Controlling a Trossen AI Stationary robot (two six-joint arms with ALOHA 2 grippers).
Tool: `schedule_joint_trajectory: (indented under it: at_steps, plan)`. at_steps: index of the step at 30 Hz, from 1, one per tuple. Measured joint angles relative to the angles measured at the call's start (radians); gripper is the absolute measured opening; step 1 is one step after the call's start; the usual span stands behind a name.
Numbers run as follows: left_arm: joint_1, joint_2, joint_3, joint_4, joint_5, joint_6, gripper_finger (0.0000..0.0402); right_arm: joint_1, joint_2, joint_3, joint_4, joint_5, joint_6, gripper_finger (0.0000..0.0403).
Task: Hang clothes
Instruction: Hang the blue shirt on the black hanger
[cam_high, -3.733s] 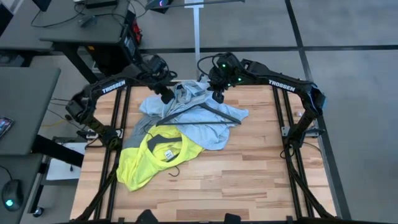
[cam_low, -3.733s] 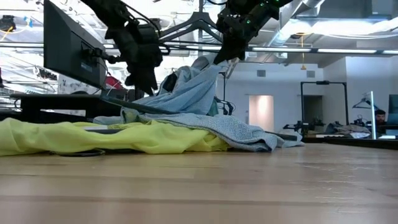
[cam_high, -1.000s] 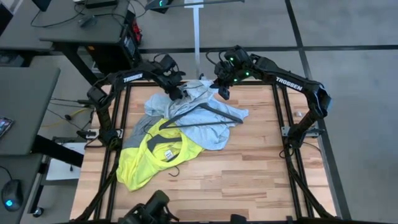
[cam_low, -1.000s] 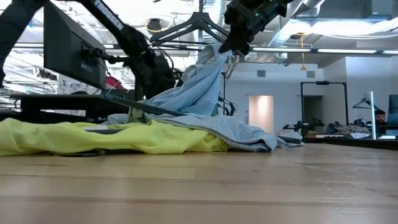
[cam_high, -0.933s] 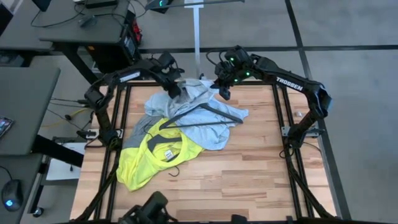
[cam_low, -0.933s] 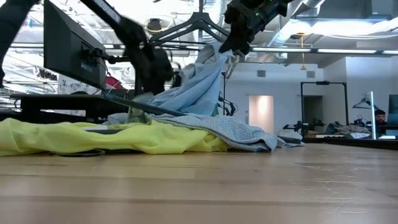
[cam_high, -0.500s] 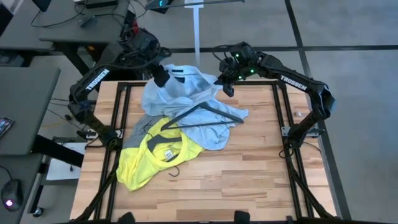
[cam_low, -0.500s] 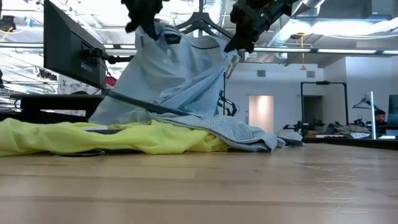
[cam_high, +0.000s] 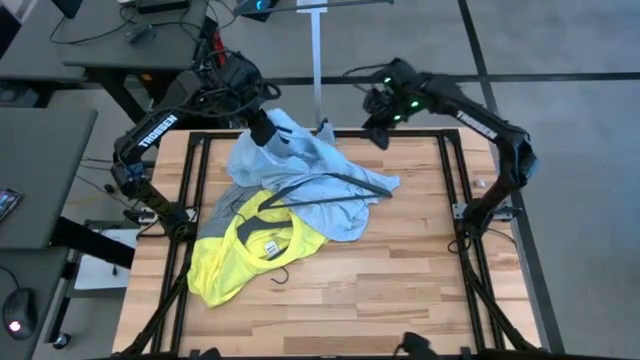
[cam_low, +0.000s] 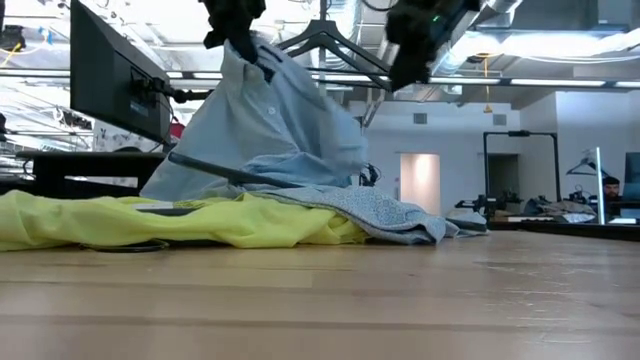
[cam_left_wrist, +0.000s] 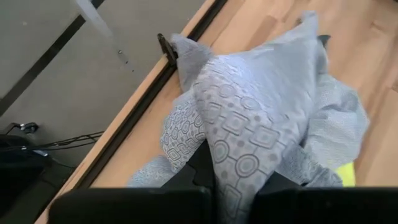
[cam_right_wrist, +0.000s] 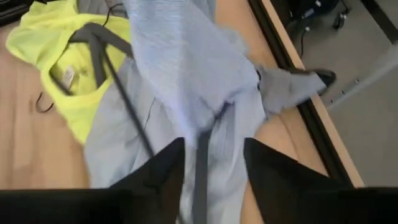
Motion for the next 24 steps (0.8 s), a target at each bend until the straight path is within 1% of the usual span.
schedule_joint_trajectory:
  at_steps: [2, 3, 5, 7, 10, 13, 16, 22, 24]
  plan:
    - [0.001, 0.002, 0.000, -0.003, -0.001, 0.006, 0.0000, -0.013, -0.014, -0.023, -0.062, -0.005, 0.011, 0.0195]
    - [0.001, 0.002, 0.000, -0.002, 0.000, 0.011, 0.0000, -0.017, -0.022, -0.057, -0.072, -0.012, 0.013, 0.0201]
    - [0.000, 0.001, 0.000, -0.002, 0.000, 0.016, 0.0000, -0.015, -0.046, -0.172, -0.014, -0.043, 0.017, 0.0208]
    - [-0.001, 0.001, 0.000, -0.004, -0.001, 0.018, 0.0000, -0.013, -0.062, -0.327, 0.154, -0.078, 0.074, 0.0211]
    - [-0.002, 0.001, 0.000, -0.007, 0.000, 0.034, 0.0000, -0.014, -0.052, -0.537, 0.434, -0.118, 0.214, 0.0211]
    - [-0.002, 0.001, 0.000, -0.009, 0.011, 0.040, 0.0000, -0.007, -0.017, -0.667, 0.650, -0.127, 0.307, 0.0211]
    - [-0.002, 0.001, 0.000, -0.012, 0.042, 0.043, 0.0000, 0.011, 0.040, -0.718, 0.724, -0.127, 0.343, 0.0211]
    - [-0.004, 0.001, 0.000, -0.041, 0.063, 0.072, 0.0000, 0.057, 0.163, -0.721, 0.740, -0.105, 0.331, 0.0211]
    - [-0.004, 0.001, 0.000, -0.050, 0.064, 0.076, 0.0000, 0.080, 0.189, -0.721, 0.753, -0.142, 0.333, 0.0211]
